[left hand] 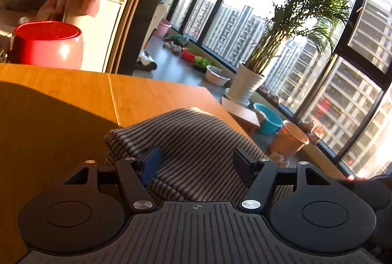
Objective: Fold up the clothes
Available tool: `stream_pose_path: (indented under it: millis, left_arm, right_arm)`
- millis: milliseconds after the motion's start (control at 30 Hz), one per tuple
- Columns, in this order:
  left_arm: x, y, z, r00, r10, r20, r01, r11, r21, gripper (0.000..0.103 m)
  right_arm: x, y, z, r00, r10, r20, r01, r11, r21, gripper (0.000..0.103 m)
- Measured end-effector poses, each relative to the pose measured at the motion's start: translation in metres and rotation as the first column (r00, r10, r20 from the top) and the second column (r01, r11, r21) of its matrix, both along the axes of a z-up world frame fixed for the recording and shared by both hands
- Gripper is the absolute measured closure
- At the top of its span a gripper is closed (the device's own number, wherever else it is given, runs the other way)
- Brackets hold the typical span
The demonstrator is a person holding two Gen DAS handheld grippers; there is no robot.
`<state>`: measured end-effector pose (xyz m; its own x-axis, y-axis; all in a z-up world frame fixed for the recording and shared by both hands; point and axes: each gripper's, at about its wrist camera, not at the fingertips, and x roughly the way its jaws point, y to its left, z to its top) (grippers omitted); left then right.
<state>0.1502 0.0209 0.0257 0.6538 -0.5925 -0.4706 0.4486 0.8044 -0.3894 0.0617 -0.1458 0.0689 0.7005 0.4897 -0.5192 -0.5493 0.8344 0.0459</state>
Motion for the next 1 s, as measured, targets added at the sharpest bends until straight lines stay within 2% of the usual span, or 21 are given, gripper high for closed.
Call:
stream_pose_path:
  millis: [67, 133, 200, 300, 367, 400, 467, 500, 533, 567, 600, 667, 767, 867, 900, 1000]
  left_arm:
    - [-0.001, 0.006, -0.002, 1.0, 0.002, -0.005, -0.002, 1.0, -0.018, 0.034]
    - [-0.003, 0.008, -0.003, 1.0, -0.004, -0.002, 0.004, 1.0, -0.014, 0.034]
    - [-0.005, 0.01, -0.005, 1.0, -0.011, 0.002, 0.011, 1.0, -0.005, 0.034]
    - [-0.006, 0.011, -0.006, 1.0, -0.016, 0.008, 0.016, 1.0, 0.004, 0.034]
    - [-0.003, 0.013, -0.007, 1.0, -0.016, 0.003, 0.016, 1.0, 0.003, 0.034]
    - [-0.002, 0.014, -0.008, 1.0, -0.015, 0.0, 0.015, 1.0, 0.003, 0.034]
    - [0.001, 0.016, -0.011, 1.0, -0.015, -0.002, 0.015, 1.0, 0.004, 0.034]
    - [0.001, 0.018, -0.012, 1.0, -0.019, -0.003, 0.019, 1.0, -0.001, 0.034]
    - [0.002, 0.02, -0.013, 1.0, -0.02, -0.005, 0.02, 1.0, -0.005, 0.034]
    - [0.002, 0.021, -0.013, 1.0, -0.019, -0.007, 0.019, 1.0, -0.006, 0.033]
    - [0.003, 0.022, -0.014, 1.0, -0.013, -0.009, 0.013, 1.0, -0.005, 0.032]
    - [0.006, 0.027, -0.016, 1.0, -0.012, -0.018, 0.012, 1.0, -0.018, 0.031]
    - [0.007, 0.031, -0.018, 1.0, -0.017, -0.023, 0.017, 0.999, -0.027, 0.031]
    - [0.005, 0.029, -0.018, 1.0, -0.023, -0.013, 0.023, 1.0, -0.006, 0.033]
    - [0.004, 0.028, -0.018, 1.0, -0.025, -0.011, 0.025, 1.0, -0.002, 0.033]
    - [0.003, 0.028, -0.018, 1.0, -0.027, -0.005, 0.027, 1.0, 0.014, 0.033]
  right_arm:
    - [0.012, -0.035, 0.014, 0.996, -0.081, -0.028, 0.083, 0.991, 0.109, 0.041]
    - [0.029, -0.066, 0.016, 0.978, -0.201, -0.05, 0.207, 0.961, 0.182, 0.039]
    - [0.048, -0.087, 0.009, 0.952, -0.288, -0.102, 0.305, 0.922, 0.24, 0.038]
    - [0.072, -0.105, -0.015, 0.925, -0.322, -0.201, 0.371, 0.877, 0.305, 0.034]
    - [0.088, -0.108, -0.036, 0.905, -0.321, -0.28, 0.402, 0.861, 0.313, 0.03]
    - [0.091, -0.112, -0.045, 0.893, -0.314, -0.322, 0.422, 0.834, 0.356, 0.026]
    - [0.091, -0.124, -0.058, 0.871, -0.245, -0.427, 0.446, 0.759, 0.474, 0.025]
    - [0.09, -0.126, -0.064, 0.869, -0.183, -0.46, 0.434, 0.729, 0.53, 0.033]
    - [0.087, -0.123, -0.063, 0.877, -0.132, -0.462, 0.406, 0.717, 0.566, 0.042]
    - [0.082, -0.117, -0.057, 0.892, -0.102, -0.441, 0.369, 0.728, 0.578, 0.045]
    - [0.075, -0.11, -0.045, 0.916, -0.102, -0.388, 0.322, 0.765, 0.558, 0.045]
    - [0.061, -0.097, -0.027, 0.941, -0.1, -0.322, 0.265, 0.811, 0.521, 0.045]
    - [0.054, -0.092, -0.029, 0.933, -0.135, -0.335, 0.286, 0.844, 0.455, 0.049]
    - [0.053, -0.082, -0.06, 0.901, -0.202, -0.385, 0.333, 0.89, 0.312, 0.049]
    - [0.05, -0.079, -0.068, 0.897, -0.2, -0.394, 0.333, 0.893, 0.303, 0.049]
    - [0.036, -0.072, -0.065, 0.92, -0.22, -0.326, 0.314, 0.909, 0.274, 0.047]
